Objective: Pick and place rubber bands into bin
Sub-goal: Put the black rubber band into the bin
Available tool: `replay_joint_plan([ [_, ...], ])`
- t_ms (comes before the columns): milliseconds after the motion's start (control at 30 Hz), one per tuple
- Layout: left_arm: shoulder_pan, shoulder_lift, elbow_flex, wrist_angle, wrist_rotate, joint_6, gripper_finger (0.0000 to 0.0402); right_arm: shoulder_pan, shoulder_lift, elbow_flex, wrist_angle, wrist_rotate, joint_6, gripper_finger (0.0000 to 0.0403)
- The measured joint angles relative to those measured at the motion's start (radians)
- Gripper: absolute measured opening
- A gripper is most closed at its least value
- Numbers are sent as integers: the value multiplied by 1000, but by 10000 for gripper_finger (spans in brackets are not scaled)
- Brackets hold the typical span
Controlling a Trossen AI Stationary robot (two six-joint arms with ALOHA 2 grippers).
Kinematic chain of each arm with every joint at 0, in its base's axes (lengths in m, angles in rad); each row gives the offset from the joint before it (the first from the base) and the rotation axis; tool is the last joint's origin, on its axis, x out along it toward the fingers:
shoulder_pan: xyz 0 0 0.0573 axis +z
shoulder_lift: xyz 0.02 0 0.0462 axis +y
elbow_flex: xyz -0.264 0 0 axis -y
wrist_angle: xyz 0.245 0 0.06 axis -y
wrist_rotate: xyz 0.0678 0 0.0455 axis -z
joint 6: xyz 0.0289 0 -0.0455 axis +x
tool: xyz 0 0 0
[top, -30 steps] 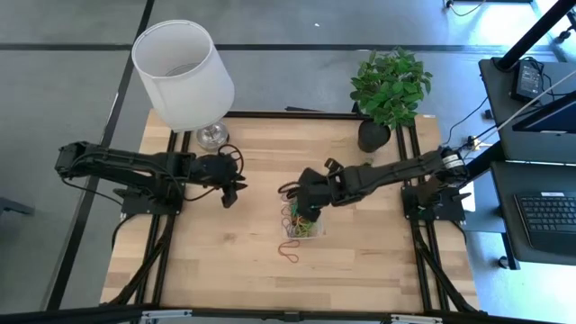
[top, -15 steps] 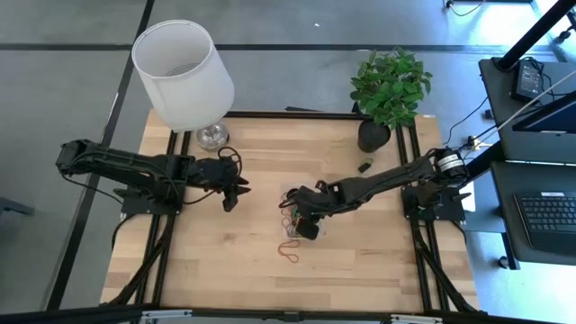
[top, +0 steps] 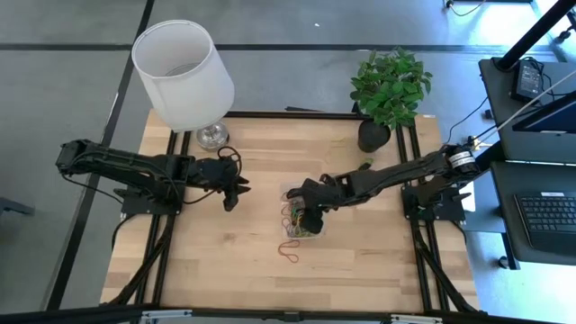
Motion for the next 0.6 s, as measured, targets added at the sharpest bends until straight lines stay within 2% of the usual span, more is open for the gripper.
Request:
replay_joint_plan([
  [333,0,0,0,0,-115,0,128,-22,-107,0,32,12,-45,187],
  [600,0,0,0,0,-115,-2,128,-24,-108,0,-25,19,165,178],
])
